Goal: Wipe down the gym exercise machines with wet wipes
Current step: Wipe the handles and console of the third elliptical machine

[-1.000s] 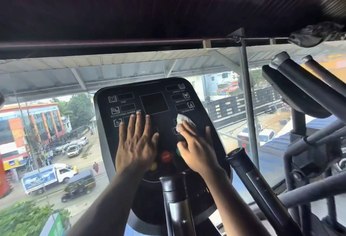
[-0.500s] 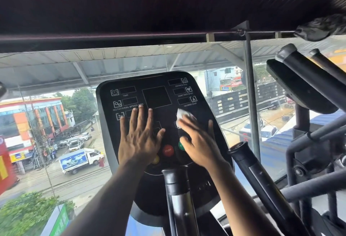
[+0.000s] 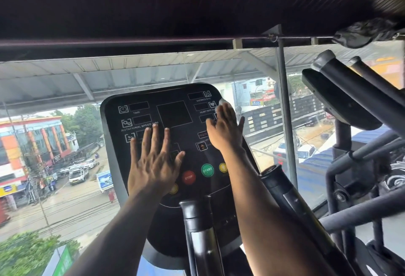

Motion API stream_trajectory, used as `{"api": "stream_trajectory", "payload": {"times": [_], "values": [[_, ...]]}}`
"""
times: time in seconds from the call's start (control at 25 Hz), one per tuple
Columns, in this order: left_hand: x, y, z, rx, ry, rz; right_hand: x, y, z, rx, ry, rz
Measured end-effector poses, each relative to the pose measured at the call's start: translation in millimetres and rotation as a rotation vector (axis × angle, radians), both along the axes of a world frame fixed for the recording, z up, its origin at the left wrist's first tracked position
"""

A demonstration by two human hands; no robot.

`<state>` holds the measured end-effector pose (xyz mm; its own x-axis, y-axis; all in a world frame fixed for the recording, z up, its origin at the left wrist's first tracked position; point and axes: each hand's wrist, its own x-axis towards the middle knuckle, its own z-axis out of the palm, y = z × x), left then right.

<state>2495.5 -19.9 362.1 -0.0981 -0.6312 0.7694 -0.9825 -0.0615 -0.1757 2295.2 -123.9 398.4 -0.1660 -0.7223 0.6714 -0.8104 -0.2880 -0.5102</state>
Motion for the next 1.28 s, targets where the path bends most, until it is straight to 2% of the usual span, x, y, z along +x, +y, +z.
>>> {"api": "stream_trajectory", "payload": {"times": [0.16,0.36,0.48,0.6,0.72,0.88,1.08,1.28], "values": [[1,-1,0,-0.024,-0.024,0.010,-9,14,-19,-0.073,-0.044,-0.008],[2,-3,-1,-0.042,-0.017,0.010,-37,66,-110,-0.279,-0.237,0.126],[1,-3,0,-0.047,-0.011,0.008,-45,94,-156,-0.225,-0.251,0.150],[1,-3,-2,-0.056,-0.005,0.012,-49,85,-149,-0.234,-0.256,0.149],[2,-4,-3,-0.062,0.003,0.002,-41,55,-101,-0.217,-0.266,0.154],[0,-4,0,-0.052,-0.015,0.013,-33,40,-63,-0.057,-0.090,0.022],[1,-3,-1,-0.048,-0.004,0.002,-24,82,-125,-0.105,0.158,-0.029],[1,-3,-3,-0.046,0.004,0.006,-23,139,-158,0.015,0.301,0.027]]}}
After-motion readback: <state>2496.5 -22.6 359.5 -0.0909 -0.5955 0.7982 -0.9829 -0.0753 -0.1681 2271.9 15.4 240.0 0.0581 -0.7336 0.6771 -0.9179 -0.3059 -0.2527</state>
